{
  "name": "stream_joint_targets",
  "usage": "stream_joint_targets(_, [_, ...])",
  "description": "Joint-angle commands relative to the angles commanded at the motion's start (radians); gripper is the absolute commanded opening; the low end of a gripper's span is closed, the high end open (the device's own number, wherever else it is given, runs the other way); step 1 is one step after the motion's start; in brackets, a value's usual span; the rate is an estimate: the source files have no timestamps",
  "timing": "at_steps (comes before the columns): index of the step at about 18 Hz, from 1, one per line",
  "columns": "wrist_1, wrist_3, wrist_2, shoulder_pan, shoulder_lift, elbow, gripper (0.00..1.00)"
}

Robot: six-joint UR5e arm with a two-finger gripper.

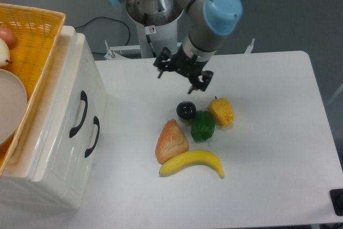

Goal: Slide the top white drawer open
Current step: 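Move the gripper toward the handle of the upper white drawer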

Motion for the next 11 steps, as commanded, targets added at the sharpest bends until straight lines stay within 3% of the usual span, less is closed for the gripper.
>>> stream_joint_targets(5, [-0.017,-0.070,-0.097,-0.043,-0.003,0.000,1.00])
stream_joint_targets(11, [-0.012,-0.150,-0.123,-0.075,-0.034,0.020,1.00])
